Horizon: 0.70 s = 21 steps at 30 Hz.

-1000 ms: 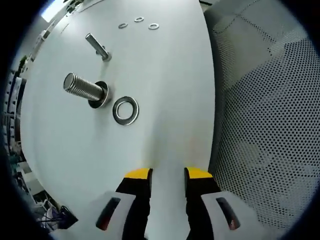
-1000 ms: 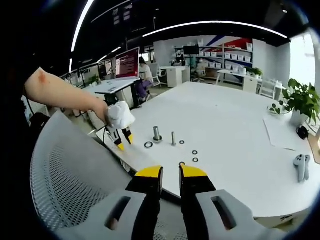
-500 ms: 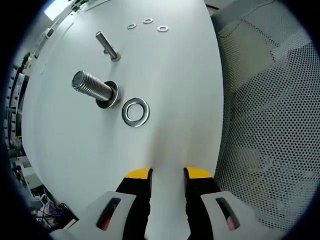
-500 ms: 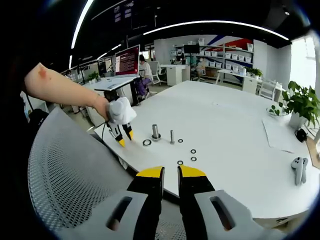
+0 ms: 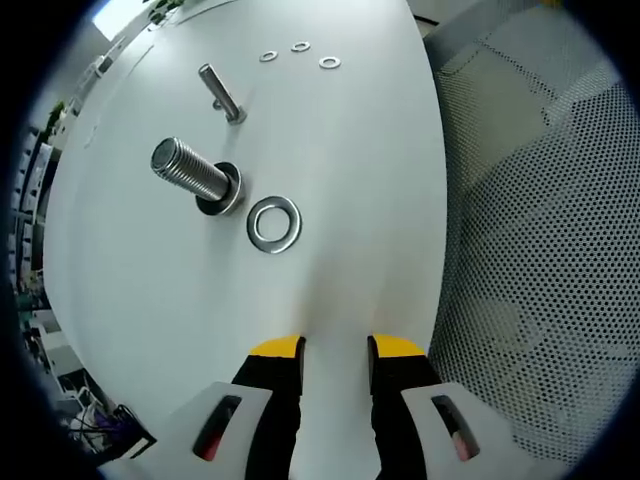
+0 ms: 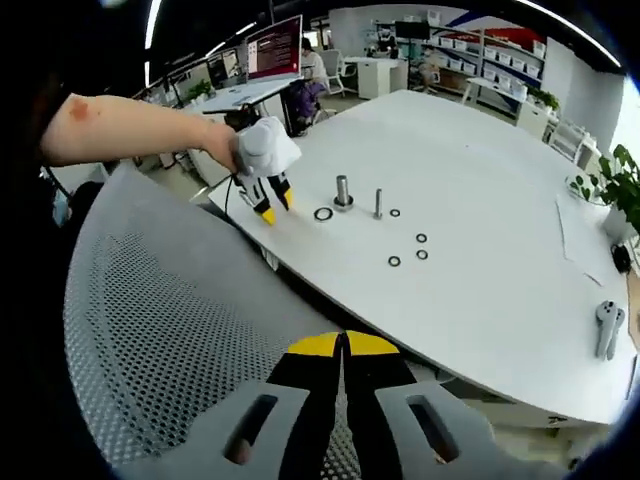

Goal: Place the washer onto the threaded stud by aligning its center hole with the stud, sliding it down to the base, and recovering from edge contact or off-axis alignment until the washer reaches the visible bottom stop.

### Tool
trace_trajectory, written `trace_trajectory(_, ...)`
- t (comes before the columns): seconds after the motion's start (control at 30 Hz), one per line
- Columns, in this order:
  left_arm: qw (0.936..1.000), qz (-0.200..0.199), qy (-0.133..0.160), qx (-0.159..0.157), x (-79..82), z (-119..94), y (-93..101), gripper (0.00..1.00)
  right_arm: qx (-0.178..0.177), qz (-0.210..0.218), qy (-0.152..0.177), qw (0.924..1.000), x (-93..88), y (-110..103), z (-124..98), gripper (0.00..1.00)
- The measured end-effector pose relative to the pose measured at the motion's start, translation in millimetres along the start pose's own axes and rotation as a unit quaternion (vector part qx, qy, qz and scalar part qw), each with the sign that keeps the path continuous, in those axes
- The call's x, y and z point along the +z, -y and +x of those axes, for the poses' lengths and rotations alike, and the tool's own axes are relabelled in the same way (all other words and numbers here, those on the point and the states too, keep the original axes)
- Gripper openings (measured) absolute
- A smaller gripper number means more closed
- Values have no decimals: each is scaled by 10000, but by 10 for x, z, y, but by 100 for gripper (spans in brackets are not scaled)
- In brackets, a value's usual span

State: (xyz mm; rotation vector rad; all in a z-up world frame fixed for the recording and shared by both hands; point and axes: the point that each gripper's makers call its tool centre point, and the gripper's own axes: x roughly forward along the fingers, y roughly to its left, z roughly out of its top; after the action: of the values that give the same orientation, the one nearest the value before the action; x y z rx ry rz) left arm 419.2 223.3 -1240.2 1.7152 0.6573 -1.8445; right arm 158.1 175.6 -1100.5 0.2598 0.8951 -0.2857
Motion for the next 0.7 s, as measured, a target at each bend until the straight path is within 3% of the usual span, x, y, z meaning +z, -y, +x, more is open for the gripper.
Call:
trace_trajectory(0.13,9999,108,-35,-18,-40,41,-37,24,-135,246,-177,9994,-74,50,21,4)
trace_trajectory(0.23,9998,163,85,-31,-41,25,-51,22,-302,35,-313,9990,-135,75,39,4)
trace_trajectory(0.37,9997,-23,249,-26,-54,51,-116,18,-312,95,-225,9992,-118,90,26,4)
trace_trajectory(0.6,9999,-47,111,-60,-16,13,-123,13,-359,-104,-31,9993,-67,95,9,4)
trace_trajectory(0.67,9998,59,172,58,19,26,-177,17,-358,-80,-88,9993,-76,105,21,4)
trace_trajectory(0.7,9997,86,176,160,39,17,-204,24,-361,-70,-87,9993,-73,109,20,4)
